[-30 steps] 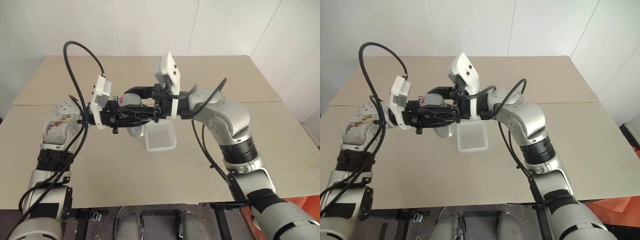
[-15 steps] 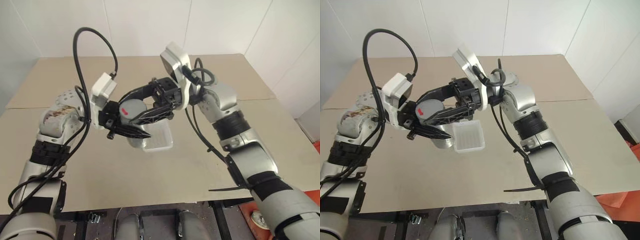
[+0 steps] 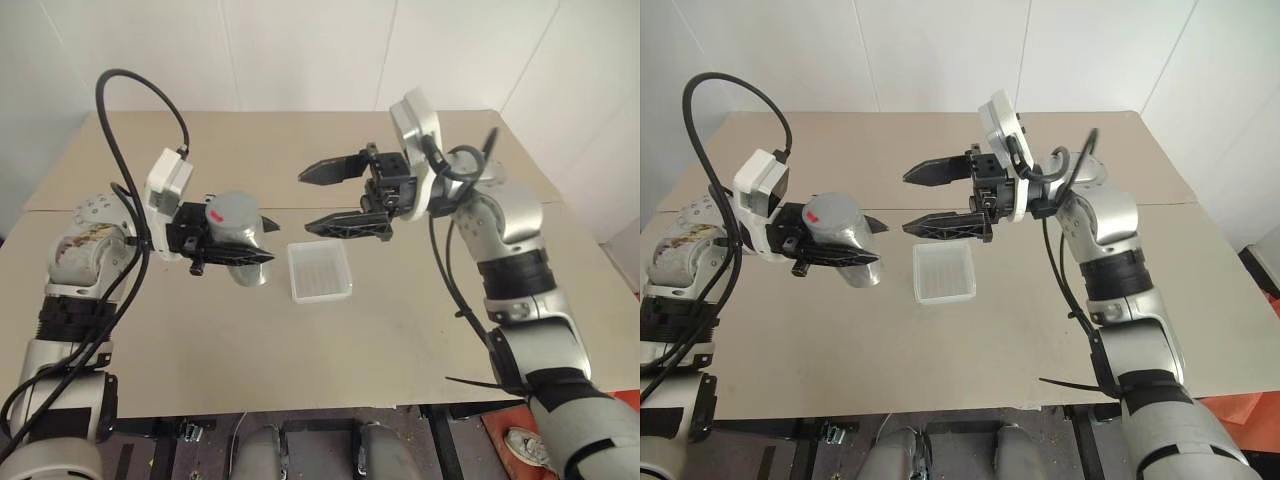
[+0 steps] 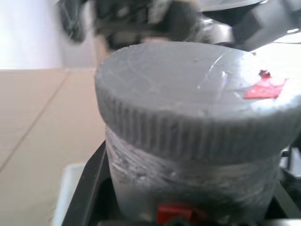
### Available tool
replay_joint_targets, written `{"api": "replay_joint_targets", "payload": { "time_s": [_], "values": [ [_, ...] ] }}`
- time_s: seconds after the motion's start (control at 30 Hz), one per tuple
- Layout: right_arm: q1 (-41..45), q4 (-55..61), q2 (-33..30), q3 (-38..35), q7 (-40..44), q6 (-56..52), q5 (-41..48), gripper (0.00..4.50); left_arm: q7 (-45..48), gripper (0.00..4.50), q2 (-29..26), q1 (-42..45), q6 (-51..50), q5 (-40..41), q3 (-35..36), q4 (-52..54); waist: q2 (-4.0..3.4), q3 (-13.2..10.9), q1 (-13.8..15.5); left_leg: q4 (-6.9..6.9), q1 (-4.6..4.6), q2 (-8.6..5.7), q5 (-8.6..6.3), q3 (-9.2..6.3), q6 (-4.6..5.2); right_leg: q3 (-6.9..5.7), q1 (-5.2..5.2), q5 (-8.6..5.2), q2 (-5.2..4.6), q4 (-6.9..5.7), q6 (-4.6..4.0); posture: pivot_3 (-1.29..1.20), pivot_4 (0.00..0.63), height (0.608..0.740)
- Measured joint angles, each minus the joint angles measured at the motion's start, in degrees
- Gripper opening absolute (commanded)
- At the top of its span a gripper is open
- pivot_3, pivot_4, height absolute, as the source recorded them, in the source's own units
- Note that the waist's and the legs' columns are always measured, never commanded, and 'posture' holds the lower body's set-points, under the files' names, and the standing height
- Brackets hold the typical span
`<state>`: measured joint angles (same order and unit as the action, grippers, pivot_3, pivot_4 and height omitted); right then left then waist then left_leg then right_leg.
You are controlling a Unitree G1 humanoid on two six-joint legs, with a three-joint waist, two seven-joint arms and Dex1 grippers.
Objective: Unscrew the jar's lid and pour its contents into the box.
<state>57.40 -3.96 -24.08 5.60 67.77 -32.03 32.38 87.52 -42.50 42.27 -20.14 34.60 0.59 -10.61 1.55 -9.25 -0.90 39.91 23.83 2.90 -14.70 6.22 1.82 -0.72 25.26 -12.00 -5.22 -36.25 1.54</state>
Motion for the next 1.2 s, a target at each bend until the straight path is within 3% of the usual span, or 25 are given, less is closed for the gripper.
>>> {"api": "replay_joint_targets", "payload": {
  "time_s": [0.17, 0.37, 1.2],
  "values": [
    [-1.52, 16.21, 2.17, -0.52, -18.99, -13.22, -0.09, 4.47, -2.01, 1.94, 0.32, -2.17, 1.03, -0.97, 0.72, 0.38, 0.0, 0.0, -0.17, -0.02, 0.0, 0.03, 0.03, 0.02, -0.04, 0.01, 0.04, 0.0, 0.01, -0.07, -0.01, 0.0, 0.15, 0.74],
    [-1.53, 20.76, 7.9, 5.22, -30.49, -18.01, -3.52, 4.47, -3.66, 1.94, 2.58, -2.35, 1.02, -0.98, 0.72, 0.83, 0.0, 0.0, 0.32, 0.01, 0.01, -0.03, -0.01, 0.02, 0.03, -0.02, -0.02, 0.0, -0.02, 0.05, 0.0, 0.0, 0.15, 0.74],
    [-1.29, 18.1, 11.91, 7.59, -31.01, -18.47, -4.38, 4.47, -1.79, 1.94, 5.12, 1.09, 0.16, -2.98, -0.13, -1.92, 0.0, 0.0, 0.07, 0.0, 0.02, -0.03, -0.03, -0.01, 0.06, -0.02, -0.04, 0.01, 0.0, 0.05, 0.0, 0.0, 0.15, 0.74]
  ]
}}
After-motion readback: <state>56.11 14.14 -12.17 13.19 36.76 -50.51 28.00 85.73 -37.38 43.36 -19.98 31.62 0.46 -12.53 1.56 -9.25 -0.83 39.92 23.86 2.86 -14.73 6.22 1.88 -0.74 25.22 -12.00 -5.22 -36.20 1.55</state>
